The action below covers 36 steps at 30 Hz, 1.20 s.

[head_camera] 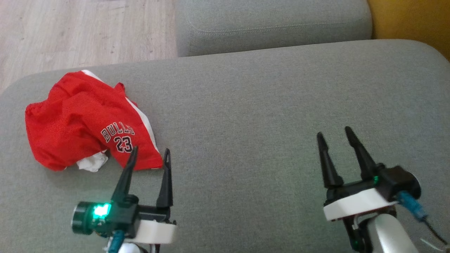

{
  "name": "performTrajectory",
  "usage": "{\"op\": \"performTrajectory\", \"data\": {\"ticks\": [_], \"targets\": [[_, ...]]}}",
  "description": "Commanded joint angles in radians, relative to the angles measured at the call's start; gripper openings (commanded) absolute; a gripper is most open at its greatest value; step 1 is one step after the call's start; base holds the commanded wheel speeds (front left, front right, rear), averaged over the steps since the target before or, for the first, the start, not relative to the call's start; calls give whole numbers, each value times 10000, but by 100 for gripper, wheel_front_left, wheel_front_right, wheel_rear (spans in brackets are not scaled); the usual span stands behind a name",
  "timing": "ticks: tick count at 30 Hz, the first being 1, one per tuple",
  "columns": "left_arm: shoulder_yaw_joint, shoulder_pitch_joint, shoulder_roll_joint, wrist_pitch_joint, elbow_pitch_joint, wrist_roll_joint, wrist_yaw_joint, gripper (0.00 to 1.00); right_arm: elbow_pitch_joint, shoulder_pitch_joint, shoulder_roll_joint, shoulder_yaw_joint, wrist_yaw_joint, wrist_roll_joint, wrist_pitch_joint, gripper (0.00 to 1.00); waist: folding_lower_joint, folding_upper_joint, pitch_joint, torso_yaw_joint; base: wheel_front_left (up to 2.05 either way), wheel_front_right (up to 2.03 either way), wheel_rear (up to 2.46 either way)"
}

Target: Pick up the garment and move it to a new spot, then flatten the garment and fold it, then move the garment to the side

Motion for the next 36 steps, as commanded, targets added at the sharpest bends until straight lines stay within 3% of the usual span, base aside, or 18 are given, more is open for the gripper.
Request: {"op": "performTrajectory", "data": {"ticks": [1, 3, 4, 6, 11, 17, 24, 36], "targets": [[565, -131, 43, -157, -498, 71, -184, 100, -448, -270, -58, 102, -7, 331, -178, 100, -1, 0, 4, 17, 0, 0, 0], [968, 68, -228, -215, -671, -143, -594, 100, -517, -191, -59, 46, -7, 619, -237, 100, -1, 0, 3, 33, 0, 0, 0], [968, 68, -228, -215, -671, -143, -594, 100, -517, -191, -59, 46, -7, 619, -237, 100, -1, 0, 3, 33, 0, 0, 0], [1497, 316, -576, -274, -732, -305, -1108, 100, -534, -91, -60, 26, -7, 884, -296, 100, -1, 0, -12, 38, 0, 0, 0], [2351, 761, -1209, -402, -275, 222, -2231, 100, -177, 71, -62, 79, -7, 1318, -425, 100, -1, 0, -71, 26, 0, 0, 0], [3331, 848, -1708, -402, 153, 437, -3154, 100, -149, -3, -62, 222, -7, 1316, -425, 100, -1, 0, -69, -19, 0, 0, 0], [3947, 773, -1870, -402, 300, 654, -3604, 100, -132, -22, -62, 412, -7, 1391, -425, 100, -1, 0, -98, 92, 0, 0, 0], [4376, 1029, -1888, -402, 97, 509, -3255, 100, -16, -70, -62, 1282, -7, 1692, -425, 100, -1, 0, -331, 1008, 0, 0, 0]]}}
